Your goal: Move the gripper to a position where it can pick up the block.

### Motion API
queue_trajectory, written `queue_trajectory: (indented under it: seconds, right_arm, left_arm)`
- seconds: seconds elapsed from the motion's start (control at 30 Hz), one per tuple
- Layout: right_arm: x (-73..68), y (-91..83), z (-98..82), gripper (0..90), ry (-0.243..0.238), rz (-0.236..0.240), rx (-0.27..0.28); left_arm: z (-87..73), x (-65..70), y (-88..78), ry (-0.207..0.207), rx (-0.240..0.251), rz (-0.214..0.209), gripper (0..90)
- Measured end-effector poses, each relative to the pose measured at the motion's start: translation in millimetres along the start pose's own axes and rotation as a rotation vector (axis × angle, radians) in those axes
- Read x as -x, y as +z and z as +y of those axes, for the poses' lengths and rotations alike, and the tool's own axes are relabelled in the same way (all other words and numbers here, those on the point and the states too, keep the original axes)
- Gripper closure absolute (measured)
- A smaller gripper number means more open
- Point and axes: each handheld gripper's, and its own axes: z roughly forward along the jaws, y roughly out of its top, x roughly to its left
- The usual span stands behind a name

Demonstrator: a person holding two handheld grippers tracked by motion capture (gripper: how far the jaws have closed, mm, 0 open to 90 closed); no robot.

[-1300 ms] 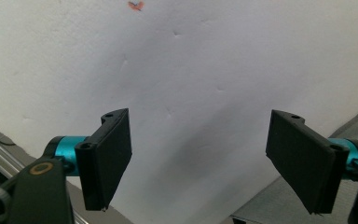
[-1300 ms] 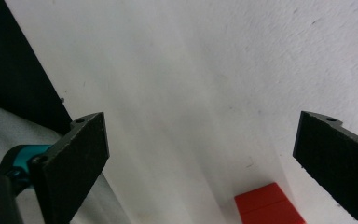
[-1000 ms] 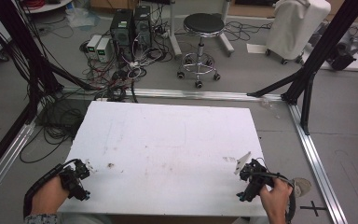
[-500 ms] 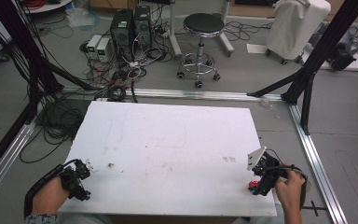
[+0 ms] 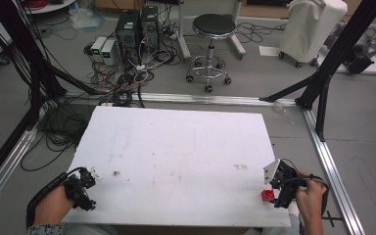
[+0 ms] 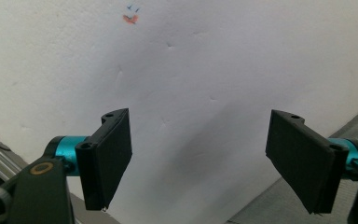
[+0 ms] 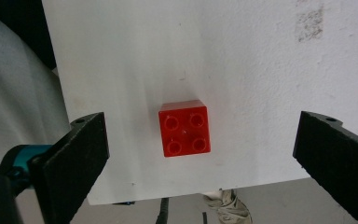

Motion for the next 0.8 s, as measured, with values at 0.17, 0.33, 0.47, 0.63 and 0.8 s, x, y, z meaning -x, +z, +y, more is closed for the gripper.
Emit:
queue_trajectory:
  seconds: [0.17, 0.33, 0.47, 0.63, 0.8]
  right_arm:
    - [-0.6, 11.7, -1.6, 2.6, -0.023, -0.005, -0.035]
    - [-0.4, 22.6, -2.1, 2.6, -0.069, -0.013, -0.071]
    - [-1.6, 31.5, -3.7, 2.6, -0.087, -0.005, -0.085]
    - [-2.3, 40.0, -5.8, 2.6, -0.091, -0.014, -0.097]
    - [-1.9, 52.6, -6.5, 2.6, -0.110, 0.000, -0.117]
  left_arm:
    - [0.0, -0.1, 0.2, 0.000, 0.000, -0.001, 22.7]
    - [-0.1, -0.7, 0.8, 0.004, -0.001, 0.001, 22.8]
    - [0.0, -0.5, 1.1, 0.004, -0.001, -0.001, 22.8]
    - [0.4, 0.0, 1.4, 0.004, -0.001, 0.000, 22.8]
    - [0.9, 0.5, 1.7, 0.006, 0.000, -0.002, 22.8]
